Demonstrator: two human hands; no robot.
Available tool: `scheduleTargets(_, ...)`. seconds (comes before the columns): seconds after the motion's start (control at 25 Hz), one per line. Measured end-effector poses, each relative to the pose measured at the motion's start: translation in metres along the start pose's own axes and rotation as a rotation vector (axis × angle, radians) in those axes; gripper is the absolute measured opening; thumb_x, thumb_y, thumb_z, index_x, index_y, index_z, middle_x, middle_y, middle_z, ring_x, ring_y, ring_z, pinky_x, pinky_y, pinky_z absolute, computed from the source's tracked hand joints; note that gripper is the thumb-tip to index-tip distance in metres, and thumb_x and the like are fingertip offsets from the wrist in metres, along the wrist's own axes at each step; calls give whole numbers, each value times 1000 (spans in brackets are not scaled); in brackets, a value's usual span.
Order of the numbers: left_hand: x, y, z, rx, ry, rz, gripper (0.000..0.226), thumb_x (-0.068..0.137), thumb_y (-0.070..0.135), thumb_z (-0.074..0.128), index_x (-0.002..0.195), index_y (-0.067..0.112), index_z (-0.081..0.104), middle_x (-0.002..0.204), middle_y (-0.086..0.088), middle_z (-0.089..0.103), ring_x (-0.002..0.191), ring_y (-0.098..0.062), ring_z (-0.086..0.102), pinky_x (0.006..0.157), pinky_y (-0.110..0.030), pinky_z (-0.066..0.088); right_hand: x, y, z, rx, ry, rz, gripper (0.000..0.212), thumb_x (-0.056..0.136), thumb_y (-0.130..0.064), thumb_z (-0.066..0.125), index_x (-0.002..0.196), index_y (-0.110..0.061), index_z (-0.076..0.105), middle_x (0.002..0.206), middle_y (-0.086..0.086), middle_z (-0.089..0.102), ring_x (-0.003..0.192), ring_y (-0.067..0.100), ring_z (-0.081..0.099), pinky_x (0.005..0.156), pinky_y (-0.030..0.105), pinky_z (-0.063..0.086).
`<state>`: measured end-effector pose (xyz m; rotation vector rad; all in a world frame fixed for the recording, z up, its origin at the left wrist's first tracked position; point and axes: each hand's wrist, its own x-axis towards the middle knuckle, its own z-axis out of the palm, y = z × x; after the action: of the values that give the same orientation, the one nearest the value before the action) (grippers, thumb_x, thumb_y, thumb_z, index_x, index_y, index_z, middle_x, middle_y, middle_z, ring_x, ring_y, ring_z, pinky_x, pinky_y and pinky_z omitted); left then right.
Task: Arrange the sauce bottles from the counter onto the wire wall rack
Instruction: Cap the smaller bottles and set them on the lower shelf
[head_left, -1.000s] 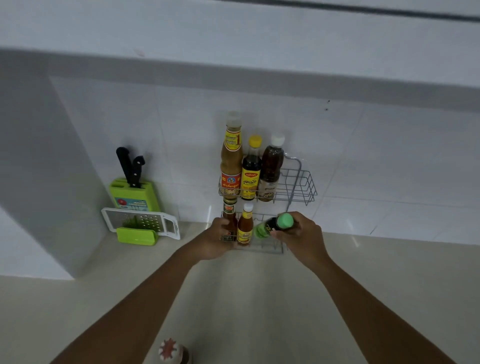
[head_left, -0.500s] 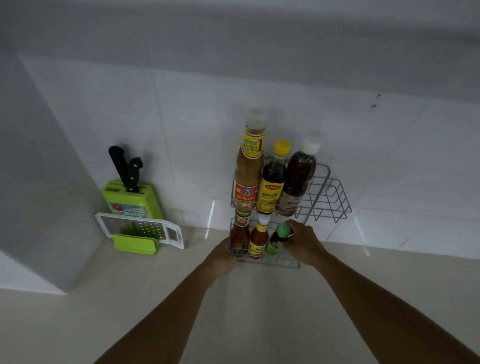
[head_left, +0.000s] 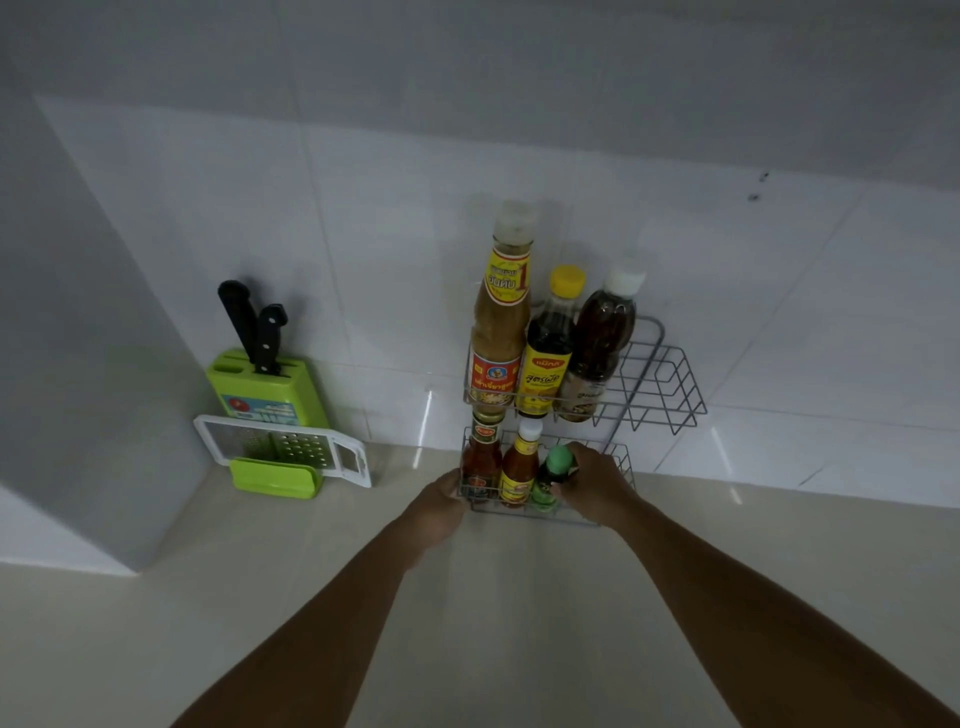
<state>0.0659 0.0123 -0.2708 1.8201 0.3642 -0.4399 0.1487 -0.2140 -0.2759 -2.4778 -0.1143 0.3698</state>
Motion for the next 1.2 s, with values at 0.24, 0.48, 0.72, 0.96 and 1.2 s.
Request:
scheduleTargets(0.24, -1, -31, -24, -106, 3, -95, 64, 95, -5, 40, 153, 16, 25, 150, -11, 45, 113, -20, 57, 81, -19, 48, -34, 15, 2, 93, 40, 17, 96, 62, -28, 93, 145, -17, 46, 140, 7, 55, 134, 26, 48, 105, 37, 44)
scheduleTargets(0.48, -56, -77, -58, -39, -29, -55, 56, 93, -16, 40, 145, 5, 37, 101, -13, 61, 71, -13, 65, 57, -11, 49, -115, 15, 11, 58, 230, -129, 57, 85, -10, 75, 137, -11, 54, 136, 10, 54, 130, 29, 43, 102, 27, 32)
scheduleTargets(0.72, -145, -153, -86, 591, -72, 55, 70, 84, -8, 57, 146, 18, 39, 149, -9, 42, 129, -20, 46, 97, -20, 38, -199, -29, 41, 126, 14, -280, 35, 86, -14, 71, 118, -28, 67, 117, -7, 65, 83, -5, 65, 66, 9, 47)
scheduleTargets(0.96, -204, -194, -64, 515, -101, 47, 90, 70, 13, 82, 146, 31, 38, 151, 7, 37, 136, -15, 38, 104, -22, 35, -271, -100, 91, 101, -417, -536, 69, 75, -40, 81, 136, -46, 50, 134, -21, 50, 97, 5, 65, 69, 16, 51)
scheduleTargets(1.2, -221, -199, -8, 193, -35, 147, 57, 67, 47, 82, 118, 38, 60, 115, 15, 68, 108, -4, 63, 97, -36, 52, -284, -113, 120, 31, -204, -464, 33, 79, -37, 72, 110, -28, 71, 103, -7, 75, 101, 12, 65, 87, 33, 58)
